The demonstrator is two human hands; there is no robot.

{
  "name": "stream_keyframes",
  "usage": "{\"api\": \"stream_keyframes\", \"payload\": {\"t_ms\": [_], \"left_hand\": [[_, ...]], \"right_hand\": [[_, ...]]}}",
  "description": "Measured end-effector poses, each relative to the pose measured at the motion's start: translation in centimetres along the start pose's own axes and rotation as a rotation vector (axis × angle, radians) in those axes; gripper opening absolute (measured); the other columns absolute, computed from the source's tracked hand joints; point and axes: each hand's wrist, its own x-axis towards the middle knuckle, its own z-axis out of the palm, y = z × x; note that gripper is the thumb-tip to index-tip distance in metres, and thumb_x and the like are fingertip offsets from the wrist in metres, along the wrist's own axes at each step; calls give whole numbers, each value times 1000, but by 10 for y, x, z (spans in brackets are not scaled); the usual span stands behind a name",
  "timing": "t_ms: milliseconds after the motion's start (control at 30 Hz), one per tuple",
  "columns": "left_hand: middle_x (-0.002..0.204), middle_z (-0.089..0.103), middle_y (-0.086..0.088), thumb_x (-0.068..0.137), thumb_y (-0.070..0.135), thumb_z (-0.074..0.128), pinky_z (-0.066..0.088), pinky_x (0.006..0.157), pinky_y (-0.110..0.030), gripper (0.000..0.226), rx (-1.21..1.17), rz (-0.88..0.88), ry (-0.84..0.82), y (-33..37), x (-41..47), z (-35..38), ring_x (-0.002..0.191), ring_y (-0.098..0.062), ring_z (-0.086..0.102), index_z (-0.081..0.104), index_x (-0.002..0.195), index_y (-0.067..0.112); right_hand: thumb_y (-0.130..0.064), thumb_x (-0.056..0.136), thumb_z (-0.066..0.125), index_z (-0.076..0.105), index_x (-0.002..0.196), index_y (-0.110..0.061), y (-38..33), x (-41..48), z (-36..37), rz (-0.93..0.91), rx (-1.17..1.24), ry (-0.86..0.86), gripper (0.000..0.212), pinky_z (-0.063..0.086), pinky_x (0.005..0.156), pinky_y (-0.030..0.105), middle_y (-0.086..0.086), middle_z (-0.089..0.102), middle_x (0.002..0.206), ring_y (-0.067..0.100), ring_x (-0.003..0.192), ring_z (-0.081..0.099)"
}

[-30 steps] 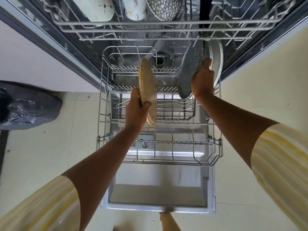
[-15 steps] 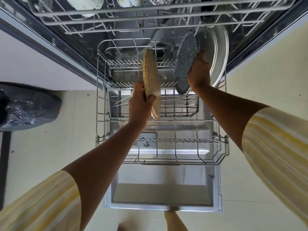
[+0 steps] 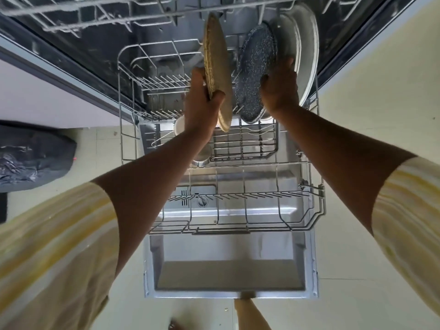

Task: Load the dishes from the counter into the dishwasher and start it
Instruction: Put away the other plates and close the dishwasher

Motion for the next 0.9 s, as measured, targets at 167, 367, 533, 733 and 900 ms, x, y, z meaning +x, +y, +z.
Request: {"api": "stream_keyframes", "payload": {"t_ms": [167,367,533,733,900], "left_hand": [[101,58,-1,84,0,50,56,71,-33,39,79,41,25,4,15,18,82,-18,59,39,121,1],[97,56,3,85,0,50,54,67,-28,39,188,74,27,8,28,40,81,-16,58,39,122,2],[111,62,-12,87,0,51,52,77,-37,41,309,110,31,9,32,62,94,-27,62,39,126,2],[109,65,-18,88,1,48,49,80,-34,52,424,148,-21,5,27,83,97,-33,62,32,137,6],[101,66,-19,88,2,47,49,75,-37,47,453,189,-37,6,19,81,89,-35,63,34,133,3]], "right_hand": [[0,94,45,21,142,7,24,-14,-6,-318,-189,20,54,30,83,10,25,48,130,31,105,58],[6,92,45,9,147,1,39,-21,-15,-410,-240,-133,66,42,77,14,25,35,145,27,104,62],[14,88,41,9,148,-1,38,-21,-23,-451,-284,-231,69,45,93,29,21,11,155,36,119,53],[16,86,35,3,148,0,40,-22,-24,-431,-344,-289,71,36,96,24,21,1,156,36,128,43],[16,86,36,2,147,2,39,-22,-21,-406,-330,-311,72,40,91,30,22,-1,155,39,122,48]]}}
